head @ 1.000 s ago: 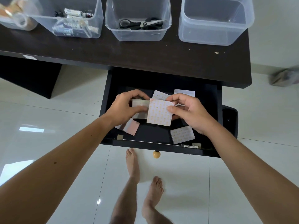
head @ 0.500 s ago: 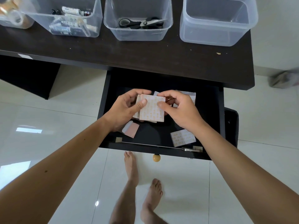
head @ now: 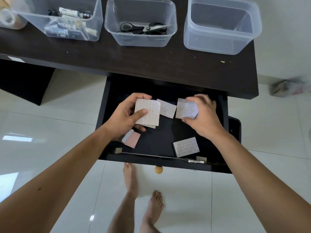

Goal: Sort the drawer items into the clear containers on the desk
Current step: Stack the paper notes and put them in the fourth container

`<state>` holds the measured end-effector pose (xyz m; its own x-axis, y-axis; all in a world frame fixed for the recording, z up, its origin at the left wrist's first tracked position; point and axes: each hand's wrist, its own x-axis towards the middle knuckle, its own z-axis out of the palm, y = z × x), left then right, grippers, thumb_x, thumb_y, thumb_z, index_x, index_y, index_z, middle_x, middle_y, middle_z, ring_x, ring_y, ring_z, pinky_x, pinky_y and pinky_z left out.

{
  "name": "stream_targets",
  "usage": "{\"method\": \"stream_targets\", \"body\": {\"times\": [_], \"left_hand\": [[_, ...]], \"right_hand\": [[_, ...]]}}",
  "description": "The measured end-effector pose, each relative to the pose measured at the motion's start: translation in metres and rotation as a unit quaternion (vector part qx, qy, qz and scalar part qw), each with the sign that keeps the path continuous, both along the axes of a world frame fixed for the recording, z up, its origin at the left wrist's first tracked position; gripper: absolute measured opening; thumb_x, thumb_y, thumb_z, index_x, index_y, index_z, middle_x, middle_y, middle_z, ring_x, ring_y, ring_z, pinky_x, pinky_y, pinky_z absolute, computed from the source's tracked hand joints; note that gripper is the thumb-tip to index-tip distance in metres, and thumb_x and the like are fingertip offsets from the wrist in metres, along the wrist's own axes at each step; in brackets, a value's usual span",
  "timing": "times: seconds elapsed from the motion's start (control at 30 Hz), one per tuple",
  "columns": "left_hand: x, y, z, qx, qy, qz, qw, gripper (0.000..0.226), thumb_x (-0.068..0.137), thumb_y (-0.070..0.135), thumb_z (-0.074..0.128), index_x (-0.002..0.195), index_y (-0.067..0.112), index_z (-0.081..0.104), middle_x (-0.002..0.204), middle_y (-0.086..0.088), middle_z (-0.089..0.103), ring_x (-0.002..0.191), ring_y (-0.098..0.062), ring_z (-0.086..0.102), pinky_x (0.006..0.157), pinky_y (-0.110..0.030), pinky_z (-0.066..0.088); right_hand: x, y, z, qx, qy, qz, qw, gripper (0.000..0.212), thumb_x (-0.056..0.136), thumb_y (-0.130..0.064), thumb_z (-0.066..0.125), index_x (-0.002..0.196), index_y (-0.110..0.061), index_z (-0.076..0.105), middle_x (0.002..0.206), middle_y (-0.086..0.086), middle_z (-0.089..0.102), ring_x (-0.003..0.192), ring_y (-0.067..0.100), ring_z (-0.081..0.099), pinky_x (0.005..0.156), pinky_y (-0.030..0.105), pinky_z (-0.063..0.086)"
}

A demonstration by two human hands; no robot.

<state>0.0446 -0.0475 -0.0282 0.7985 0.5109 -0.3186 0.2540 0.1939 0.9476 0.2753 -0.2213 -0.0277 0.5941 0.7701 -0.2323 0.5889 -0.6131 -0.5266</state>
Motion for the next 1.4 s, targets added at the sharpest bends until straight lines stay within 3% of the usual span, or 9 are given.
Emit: {"method": "stream_targets", "body": {"times": [0.2,0.33,0.53,0.63,0.77,0.93,1.07,1.27,1.4], "left_hand": [[0.000,-0.001,-0.002,0.006,0.010,-0.014,1.000,0.035,0.103,0.005,0.063,0.126,0.031,0.062,0.126,0.003,0.066,0.114,-0.025,0.073,0.067,-0.044,0.067],[0.001,0.000,-0.004,0.016,0.027,-0.015,0.999,0.035,0.103,0.004,0.064,0.128,0.029,0.063,0.130,0.000,0.065,0.114,-0.024,0.072,0.069,-0.043,0.067],[0.002,0.001,-0.003,0.006,0.019,0.001,1.000,0.034,0.103,0.003,0.063,0.128,0.026,0.061,0.127,0.001,0.066,0.112,-0.021,0.073,0.068,-0.041,0.067],[0.002,0.000,-0.002,-0.004,0.012,-0.006,1.000,0.035,0.102,0.003,0.064,0.131,0.023,0.060,0.129,-0.001,0.064,0.113,-0.023,0.072,0.068,-0.040,0.067],[0.002,-0.001,0.002,-0.027,-0.018,-0.025,0.999,0.033,0.103,0.006,0.064,0.134,0.016,0.059,0.131,-0.008,0.064,0.112,-0.030,0.072,0.069,-0.043,0.067],[0.003,-0.002,0.007,-0.065,0.000,-0.016,0.998,0.030,0.110,0.025,0.050,0.136,0.012,0.057,0.125,-0.018,0.069,0.099,-0.031,0.077,0.072,-0.045,0.067],[0.001,-0.001,0.005,-0.035,-0.002,-0.030,0.999,0.050,0.100,0.014,0.070,0.145,0.024,0.050,0.124,-0.014,0.064,0.100,-0.030,0.076,0.071,-0.051,0.067],[0.000,-0.001,-0.002,-0.016,0.087,-0.083,0.993,0.036,0.100,0.010,0.070,0.129,0.030,0.060,0.121,0.001,0.067,0.109,-0.020,0.071,0.073,-0.046,0.067],[0.000,0.000,-0.006,-0.016,0.127,-0.093,0.987,0.036,0.100,0.008,0.069,0.126,0.032,0.062,0.123,0.001,0.068,0.115,-0.020,0.069,0.071,-0.038,0.067]], "right_hand": [[0.001,0.005,-0.009,-0.047,-0.004,-0.014,0.999,0.099,0.075,-0.023,0.095,0.159,-0.016,0.043,0.153,0.002,0.038,0.139,0.030,0.031,0.118,0.039,0.034],[-0.003,0.003,-0.007,-0.048,-0.013,-0.003,0.999,0.087,0.069,-0.031,0.097,0.145,-0.016,0.057,0.137,0.000,0.043,0.129,0.029,0.035,0.106,0.033,0.039],[-0.017,-0.011,0.020,0.029,-0.044,0.015,0.999,0.079,0.069,-0.029,0.094,0.138,-0.020,0.057,0.134,-0.006,0.041,0.126,0.017,0.039,0.100,0.029,0.043],[-0.027,-0.013,0.036,0.109,0.018,0.016,0.994,0.079,0.068,-0.029,0.097,0.137,-0.025,0.058,0.133,-0.012,0.042,0.120,0.005,0.047,0.092,0.018,0.043],[-0.045,0.002,0.041,0.143,0.079,0.082,0.983,0.084,0.069,-0.029,0.098,0.142,-0.030,0.058,0.131,-0.014,0.042,0.122,0.005,0.051,0.093,0.029,0.056],[-0.056,0.020,0.028,0.132,0.083,0.094,0.983,0.089,0.067,-0.038,0.099,0.145,-0.033,0.058,0.129,-0.009,0.040,0.117,0.007,0.052,0.094,0.027,0.054],[-0.060,0.023,0.022,0.120,0.121,0.111,0.979,0.091,0.066,-0.041,0.099,0.147,-0.036,0.058,0.127,-0.012,0.042,0.114,0.006,0.053,0.092,0.023,0.053],[-0.043,0.010,0.004,0.168,0.182,0.022,0.968,0.037,0.088,-0.031,0.085,0.124,-0.032,0.074,0.118,-0.010,0.062,0.110,0.008,0.062,0.083,0.031,0.059],[-0.028,0.012,-0.016,0.138,0.114,0.011,0.984,0.043,0.085,-0.022,0.087,0.124,-0.031,0.072,0.115,-0.011,0.063,0.108,0.008,0.061,0.088,0.035,0.058]]}}
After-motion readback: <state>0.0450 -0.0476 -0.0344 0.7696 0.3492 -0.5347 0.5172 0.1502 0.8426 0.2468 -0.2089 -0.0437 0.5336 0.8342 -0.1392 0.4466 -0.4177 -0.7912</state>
